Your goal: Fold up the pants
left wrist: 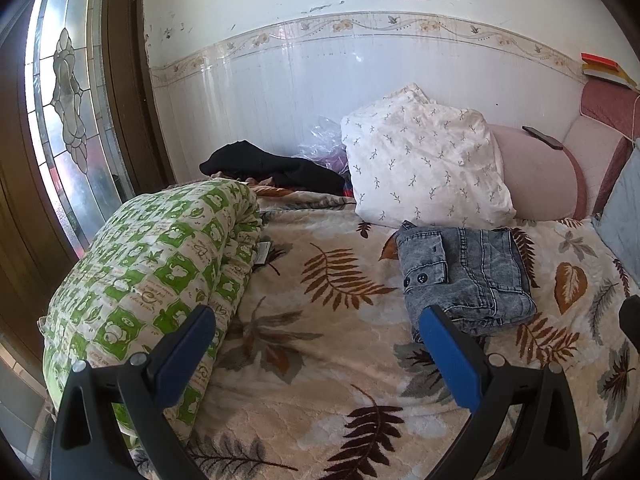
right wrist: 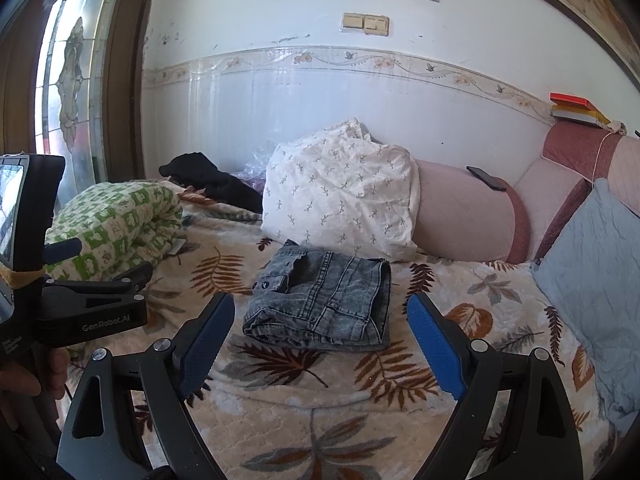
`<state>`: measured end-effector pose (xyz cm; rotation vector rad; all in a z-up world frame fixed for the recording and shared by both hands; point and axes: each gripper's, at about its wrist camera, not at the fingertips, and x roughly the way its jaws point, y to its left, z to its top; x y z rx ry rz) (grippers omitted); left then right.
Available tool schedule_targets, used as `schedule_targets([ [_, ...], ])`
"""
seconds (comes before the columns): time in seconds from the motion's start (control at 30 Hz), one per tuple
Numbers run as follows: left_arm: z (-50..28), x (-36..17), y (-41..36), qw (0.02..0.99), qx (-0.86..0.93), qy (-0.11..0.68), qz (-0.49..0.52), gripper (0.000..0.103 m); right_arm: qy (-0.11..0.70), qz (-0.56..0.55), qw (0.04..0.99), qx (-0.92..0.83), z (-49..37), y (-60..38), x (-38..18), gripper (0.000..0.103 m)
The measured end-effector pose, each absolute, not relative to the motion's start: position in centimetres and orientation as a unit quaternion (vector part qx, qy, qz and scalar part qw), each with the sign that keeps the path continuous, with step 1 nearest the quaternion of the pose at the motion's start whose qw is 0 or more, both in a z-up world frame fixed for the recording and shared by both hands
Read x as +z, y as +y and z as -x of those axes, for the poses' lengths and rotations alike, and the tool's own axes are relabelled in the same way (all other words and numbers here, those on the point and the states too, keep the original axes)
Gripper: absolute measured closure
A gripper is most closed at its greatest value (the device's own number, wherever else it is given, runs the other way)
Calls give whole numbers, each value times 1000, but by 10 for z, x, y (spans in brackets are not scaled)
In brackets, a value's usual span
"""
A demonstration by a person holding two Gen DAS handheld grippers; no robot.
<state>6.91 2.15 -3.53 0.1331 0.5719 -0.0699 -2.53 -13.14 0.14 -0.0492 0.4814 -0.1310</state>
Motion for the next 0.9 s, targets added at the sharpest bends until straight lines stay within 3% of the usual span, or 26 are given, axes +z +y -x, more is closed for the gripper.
schedule_targets([
  [0.9,-14,30,43,969,-38,239,-51,0,187,-1,982,-38,68,-124,39,14],
])
